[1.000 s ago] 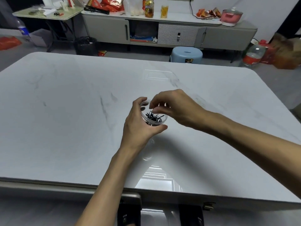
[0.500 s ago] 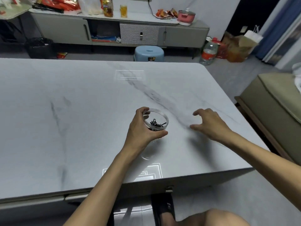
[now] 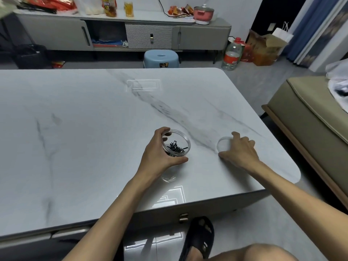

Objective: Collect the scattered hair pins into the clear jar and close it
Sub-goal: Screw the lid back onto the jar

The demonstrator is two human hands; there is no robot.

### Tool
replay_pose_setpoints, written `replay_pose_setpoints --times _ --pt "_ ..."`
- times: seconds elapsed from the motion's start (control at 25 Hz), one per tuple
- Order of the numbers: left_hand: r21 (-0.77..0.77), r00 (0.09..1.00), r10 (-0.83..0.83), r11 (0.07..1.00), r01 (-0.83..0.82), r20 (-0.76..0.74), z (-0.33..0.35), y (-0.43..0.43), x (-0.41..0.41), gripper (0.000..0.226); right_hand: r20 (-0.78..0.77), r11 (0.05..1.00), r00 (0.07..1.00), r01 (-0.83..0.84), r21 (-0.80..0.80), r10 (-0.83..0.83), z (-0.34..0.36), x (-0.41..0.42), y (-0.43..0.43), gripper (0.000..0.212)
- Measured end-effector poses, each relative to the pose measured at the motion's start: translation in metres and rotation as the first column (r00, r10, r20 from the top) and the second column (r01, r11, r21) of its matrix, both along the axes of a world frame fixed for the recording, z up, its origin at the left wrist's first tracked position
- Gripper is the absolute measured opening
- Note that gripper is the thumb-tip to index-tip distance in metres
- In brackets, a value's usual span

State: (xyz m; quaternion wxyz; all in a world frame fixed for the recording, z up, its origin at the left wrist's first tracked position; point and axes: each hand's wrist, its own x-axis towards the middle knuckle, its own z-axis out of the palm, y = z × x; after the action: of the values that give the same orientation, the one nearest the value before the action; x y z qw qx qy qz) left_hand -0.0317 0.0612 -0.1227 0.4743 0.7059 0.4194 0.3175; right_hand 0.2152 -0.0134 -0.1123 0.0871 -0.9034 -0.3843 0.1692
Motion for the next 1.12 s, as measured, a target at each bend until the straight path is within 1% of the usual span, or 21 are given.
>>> replay_pose_setpoints --times 0.04,0.12,0.2,0.24,0.28,0.36,0.44,0.56,0.6,0.64,0.72,0.76,0.88,0.96,1.12 --pt "0.005 1.000 0.001 1.000 -0.001 -0.006 0.000 0.002 -0.001 0.093 -0.038 0.996 0.998 -0.048 0.079 0.052 0.004 -0.008 0.005 0.093" --pt "0.008 1.000 0.005 1.000 -0.005 -0.011 0.002 0.006 -0.006 0.093 -0.089 0.949 0.964 -0.224 0.224 0.249 0.016 -0.030 0.016 0.098" --pt "0.005 1.000 0.020 1.000 -0.020 -0.006 0.004 0.012 -0.014 0.094 -0.078 0.869 0.889 -0.420 0.260 0.452 0.025 -0.052 0.029 0.102" --pt "0.006 1.000 0.030 1.000 -0.030 -0.005 0.005 0.015 -0.017 0.094 -0.077 0.835 0.853 -0.479 0.271 0.515 0.028 -0.061 0.035 0.103" --pt "0.006 0.999 0.041 0.999 -0.041 -0.004 0.005 0.017 -0.021 0.094 -0.097 0.810 0.828 -0.504 0.301 0.552 0.031 -0.068 0.039 0.104" --pt "-0.009 0.999 0.053 0.999 -0.053 0.007 0.007 0.020 -0.028 0.095 -0.192 0.798 0.810 -0.451 0.400 0.555 0.035 -0.076 0.042 0.105" --pt "-0.050 0.998 0.052 0.997 -0.050 0.033 0.010 0.022 -0.034 0.096 -0.326 0.796 0.785 -0.323 0.511 0.528 0.038 -0.079 0.037 0.103" --pt "-0.093 0.997 0.023 0.995 -0.016 0.076 0.013 0.023 -0.042 0.096 -0.502 0.756 0.673 -0.133 0.640 0.544 0.045 -0.089 0.032 0.092" --pt "-0.101 0.996 0.008 0.995 0.001 0.085 0.014 0.023 -0.043 0.095 -0.517 0.746 0.647 -0.124 0.655 0.561 0.048 -0.092 0.031 0.088" --pt "-0.106 0.996 -0.012 0.994 0.022 0.093 0.015 0.022 -0.044 0.092 -0.496 0.735 0.644 -0.158 0.659 0.583 0.051 -0.094 0.031 0.085" --pt "-0.112 0.991 -0.077 0.990 0.089 0.110 0.019 0.020 -0.045 0.086 -0.392 0.714 0.666 -0.311 0.627 0.634 0.057 -0.095 0.032 0.083" --pt "-0.124 0.985 -0.124 0.983 0.139 0.122 0.021 0.020 -0.045 0.083 -0.346 0.704 0.663 -0.398 0.588 0.664 0.059 -0.095 0.031 0.084" --pt "-0.222 0.934 -0.289 0.916 0.333 0.208 0.025 0.020 -0.047 0.072 -0.298 0.663 0.604 -0.574 0.480 0.739 0.062 -0.096 0.029 0.088" --pt "-0.275 0.903 -0.350 0.868 0.413 0.251 0.026 0.020 -0.050 0.069 -0.292 0.639 0.575 -0.620 0.455 0.765 0.063 -0.098 0.028 0.088" --pt "-0.285 0.894 -0.358 0.857 0.429 0.268 0.026 0.022 -0.053 0.068 -0.269 0.601 0.539 -0.677 0.426 0.798 0.071 -0.099 0.026 0.090"
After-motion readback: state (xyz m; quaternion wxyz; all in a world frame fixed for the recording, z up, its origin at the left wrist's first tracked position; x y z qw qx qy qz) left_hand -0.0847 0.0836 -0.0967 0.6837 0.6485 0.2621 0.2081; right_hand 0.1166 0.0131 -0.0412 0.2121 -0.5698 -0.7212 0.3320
